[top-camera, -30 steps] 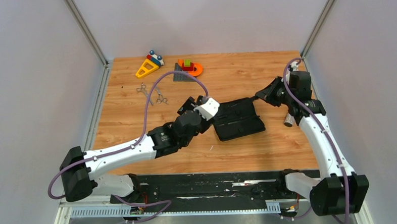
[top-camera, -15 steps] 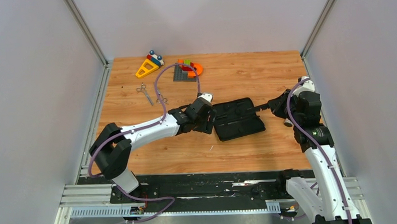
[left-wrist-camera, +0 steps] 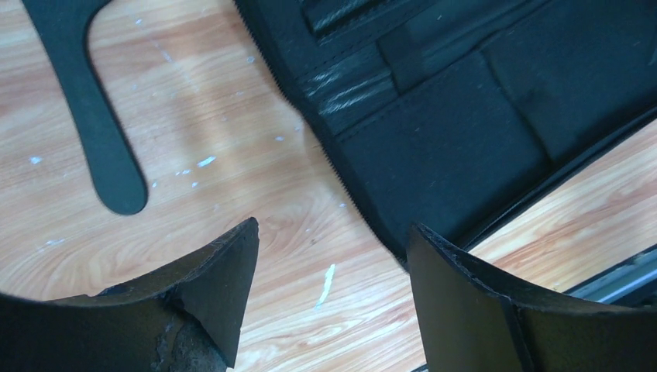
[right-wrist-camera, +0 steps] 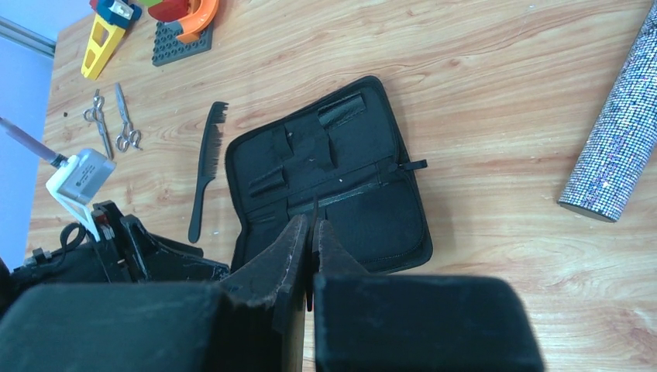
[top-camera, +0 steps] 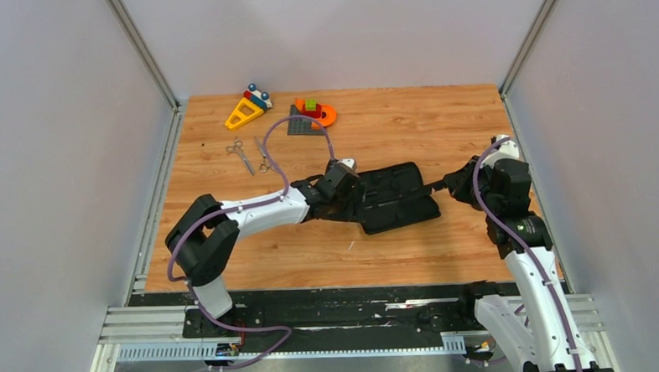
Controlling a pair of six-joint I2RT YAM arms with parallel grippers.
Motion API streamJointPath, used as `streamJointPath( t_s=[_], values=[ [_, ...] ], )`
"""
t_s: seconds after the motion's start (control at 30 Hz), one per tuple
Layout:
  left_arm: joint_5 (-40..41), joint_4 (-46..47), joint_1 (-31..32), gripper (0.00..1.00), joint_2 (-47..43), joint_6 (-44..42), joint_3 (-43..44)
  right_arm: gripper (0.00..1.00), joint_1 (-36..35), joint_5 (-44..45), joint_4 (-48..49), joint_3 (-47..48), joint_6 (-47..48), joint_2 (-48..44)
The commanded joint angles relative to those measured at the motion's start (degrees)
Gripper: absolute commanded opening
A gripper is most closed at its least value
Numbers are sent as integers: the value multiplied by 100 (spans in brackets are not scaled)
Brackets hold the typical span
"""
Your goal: Sort the hair-cutting tools
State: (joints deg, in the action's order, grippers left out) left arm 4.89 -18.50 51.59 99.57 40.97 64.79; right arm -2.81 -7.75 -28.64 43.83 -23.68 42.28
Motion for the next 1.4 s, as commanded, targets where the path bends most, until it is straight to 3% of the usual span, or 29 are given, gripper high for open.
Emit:
streamJointPath(
  t_s=[0.0, 0.17, 0.3, 0.63, 0.77, 1.13, 1.37],
  values=[
    [-114, 349, -44, 78, 204, 417, 394, 0, 15, -132, 73, 0, 155, -24],
    [-223, 193, -46, 78, 605, 442, 527, 0, 14, -179, 71, 108, 343, 152],
    [-228, 156, -44, 73, 817, 418, 484, 0, 17, -256, 93, 167, 548, 336],
    [349, -149, -49, 38, 1137, 106, 508, 0, 17, -633, 116, -46, 619, 490],
    [599, -322, -63, 30, 1243, -61, 588, 0, 21, -574, 118, -148, 512, 585],
    [1892, -698, -202, 23, 1081, -769, 442, 0, 114, -1120, 87, -600, -72, 577],
    [1880, -489, -392, 22, 843, -939, -53, 0, 131, -1255, 112, -916, -392, 434]
  ],
)
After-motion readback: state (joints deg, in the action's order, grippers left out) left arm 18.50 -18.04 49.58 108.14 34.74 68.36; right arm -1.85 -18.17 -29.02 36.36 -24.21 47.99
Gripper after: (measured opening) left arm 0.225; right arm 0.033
